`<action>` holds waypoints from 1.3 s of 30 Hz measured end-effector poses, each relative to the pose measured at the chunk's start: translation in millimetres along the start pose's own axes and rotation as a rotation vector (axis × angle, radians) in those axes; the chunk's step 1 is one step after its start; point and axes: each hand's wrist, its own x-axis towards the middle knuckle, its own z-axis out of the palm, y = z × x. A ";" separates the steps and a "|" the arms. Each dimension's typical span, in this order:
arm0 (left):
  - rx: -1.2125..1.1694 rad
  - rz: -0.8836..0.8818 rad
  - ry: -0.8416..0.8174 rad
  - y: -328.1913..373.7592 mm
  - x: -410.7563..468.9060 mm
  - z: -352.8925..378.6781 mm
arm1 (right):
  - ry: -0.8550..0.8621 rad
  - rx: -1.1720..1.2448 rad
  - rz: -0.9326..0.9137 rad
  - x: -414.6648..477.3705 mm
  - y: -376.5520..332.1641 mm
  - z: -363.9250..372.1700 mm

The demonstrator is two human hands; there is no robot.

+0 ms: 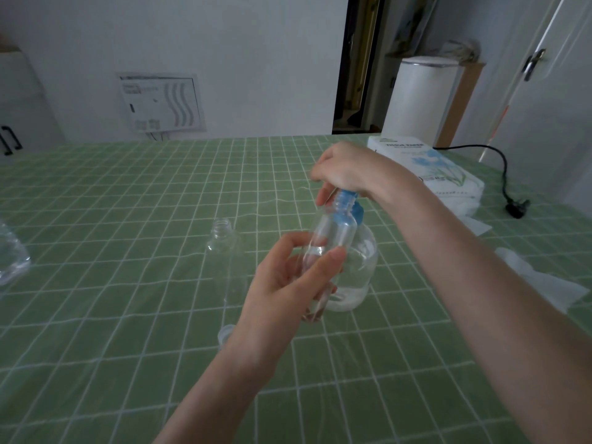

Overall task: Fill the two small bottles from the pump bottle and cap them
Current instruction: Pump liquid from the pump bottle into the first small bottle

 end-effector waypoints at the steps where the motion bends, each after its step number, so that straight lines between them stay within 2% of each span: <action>1: -0.010 -0.004 0.002 -0.9 0.1 -0.5 | 0.002 -0.002 0.001 0.1 0.5 1.1; 6: -0.033 -0.026 0.017 -4.9 0.1 -0.5 | -0.024 0.027 0.020 0.8 5.2 8.3; 13: -0.015 -0.007 0.009 -2.1 0.5 0.2 | 0.045 0.053 -0.052 -1.8 3.5 1.6; 23: -0.011 0.023 0.006 3.0 1.1 1.5 | 0.055 0.344 -0.161 -9.6 -6.5 -18.7; 31: -0.009 0.023 -0.007 2.8 1.0 0.4 | -0.104 0.113 -0.116 0.1 -6.3 -8.1; 39: -0.005 0.026 0.006 1.2 0.8 2.3 | -0.102 0.060 -0.057 4.1 -0.8 -1.7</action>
